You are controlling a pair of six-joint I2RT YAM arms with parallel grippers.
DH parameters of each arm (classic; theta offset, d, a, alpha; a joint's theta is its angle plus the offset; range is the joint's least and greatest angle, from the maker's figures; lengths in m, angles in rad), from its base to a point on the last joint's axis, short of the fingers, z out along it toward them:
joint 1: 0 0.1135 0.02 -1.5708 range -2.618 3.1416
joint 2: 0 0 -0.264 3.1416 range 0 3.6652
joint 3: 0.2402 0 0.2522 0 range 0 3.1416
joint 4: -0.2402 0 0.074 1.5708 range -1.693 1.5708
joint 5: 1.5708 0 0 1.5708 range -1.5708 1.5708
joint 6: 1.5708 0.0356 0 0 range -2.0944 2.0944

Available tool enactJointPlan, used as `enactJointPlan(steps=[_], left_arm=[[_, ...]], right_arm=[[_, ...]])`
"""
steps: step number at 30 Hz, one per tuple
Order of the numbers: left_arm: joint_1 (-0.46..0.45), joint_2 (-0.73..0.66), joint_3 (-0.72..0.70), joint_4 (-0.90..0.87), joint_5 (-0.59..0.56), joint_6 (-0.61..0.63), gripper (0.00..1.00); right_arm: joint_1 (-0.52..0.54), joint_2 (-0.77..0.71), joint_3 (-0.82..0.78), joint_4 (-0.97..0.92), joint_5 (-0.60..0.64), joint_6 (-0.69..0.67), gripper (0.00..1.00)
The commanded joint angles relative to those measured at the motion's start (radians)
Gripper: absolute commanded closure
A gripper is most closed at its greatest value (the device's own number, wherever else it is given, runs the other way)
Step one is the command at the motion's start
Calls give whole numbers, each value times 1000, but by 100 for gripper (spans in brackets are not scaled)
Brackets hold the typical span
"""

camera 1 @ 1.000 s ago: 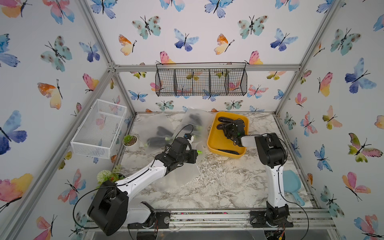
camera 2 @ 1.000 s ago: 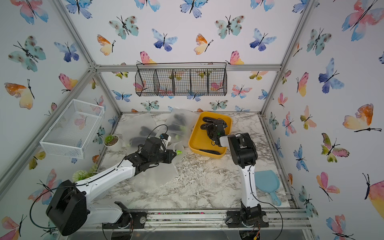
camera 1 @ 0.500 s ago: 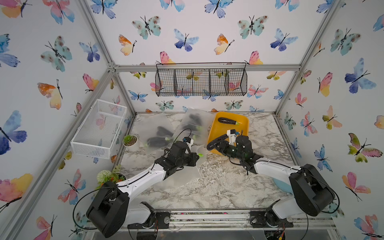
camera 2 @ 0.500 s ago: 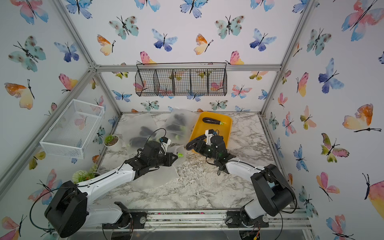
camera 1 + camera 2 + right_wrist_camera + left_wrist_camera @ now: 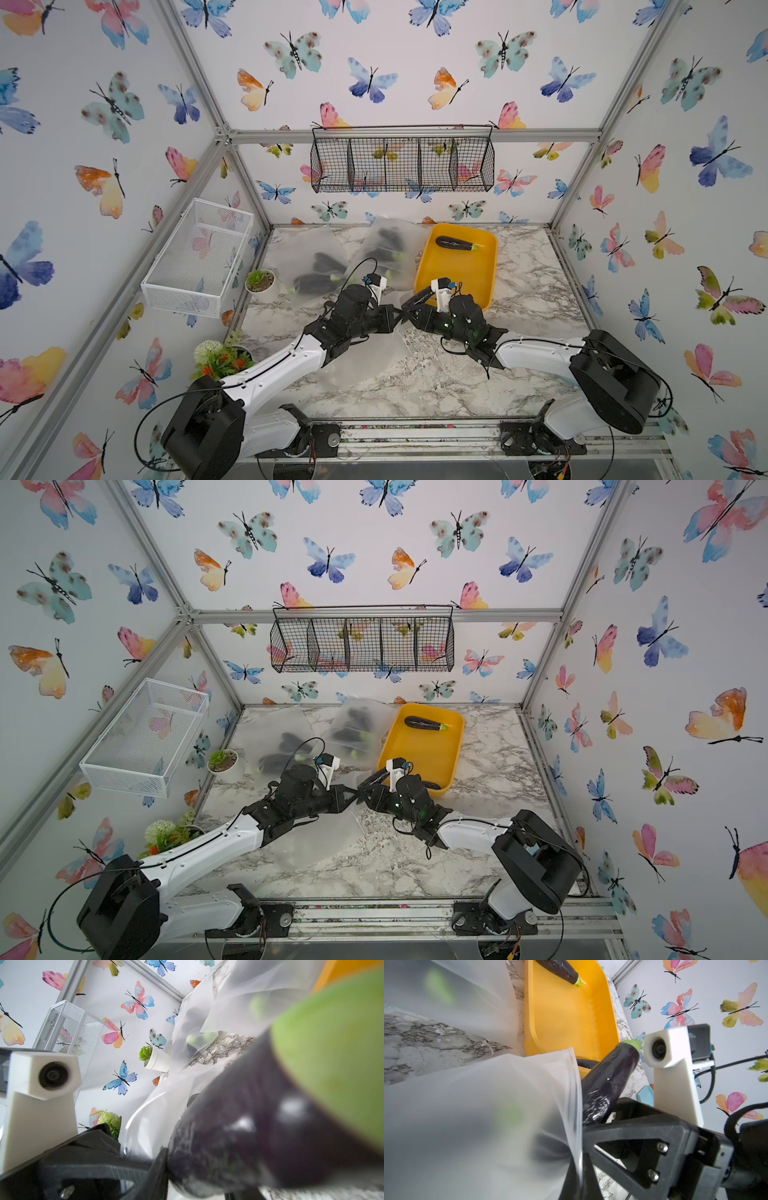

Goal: Place the eggplant in a zip-top bag and seal the zipper
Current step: Place the eggplant in the zipper food storage bag.

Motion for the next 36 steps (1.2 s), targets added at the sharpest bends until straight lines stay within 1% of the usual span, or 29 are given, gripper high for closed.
enactJointPlan(steps=[1, 2, 4, 6, 8, 11, 15, 18, 21, 25, 28, 30, 32, 34, 36], left_arm=[[-6, -45, -8, 18, -10, -25, 100], [-4, -58, -14, 21, -22, -23, 100], [-3, -70, -15, 20, -28, -15, 100], [-1, -69, -10, 14, -26, -7, 100], [-1, -66, -10, 16, -22, -2, 100], [-1, -63, -20, 21, -30, -8, 100], [-4, -49, -31, 12, -48, -12, 100], [-4, -34, -35, 21, -50, -15, 100], [-4, -36, -41, 56, -41, -23, 100], [-4, -47, -51, 97, -19, -33, 100], [-4, -63, -53, 71, -26, -16, 100], [-4, -76, -59, 47, -32, -2, 100], [-4, -87, -70, 38, -33, 0, 100], [-4, -93, -76, 38, -30, -4, 100], [-4, -91, -75, 50, -26, -9, 100]], right_arm=[[25, 21, 103, -105, -31, -102, 48], [26, 13, 118, -166, -27, -138, 42], [25, -17, 112, -234, 11, -176, 38], [25, -49, 106, -257, 57, -215, 36], [21, -69, 148, -338, 86, -268, 34], [14, -86, 203, -440, 124, -313, 33], [-41, -115, 220, -487, 87, -349, 31], [-83, -121, 259, -535, 9, -402, 31], [-86, -93, 291, -561, -40, -438, 34], [-87, -40, 273, -522, -89, -410, 44], [-106, -39, 249, -494, -75, -388, 43], [-145, -55, 228, -473, -78, -379, 43], [-185, -72, 202, -437, -98, -369, 45], [-196, -77, 198, -415, -121, -372, 52], [-195, -57, 204, -393, -197, -369, 58]])
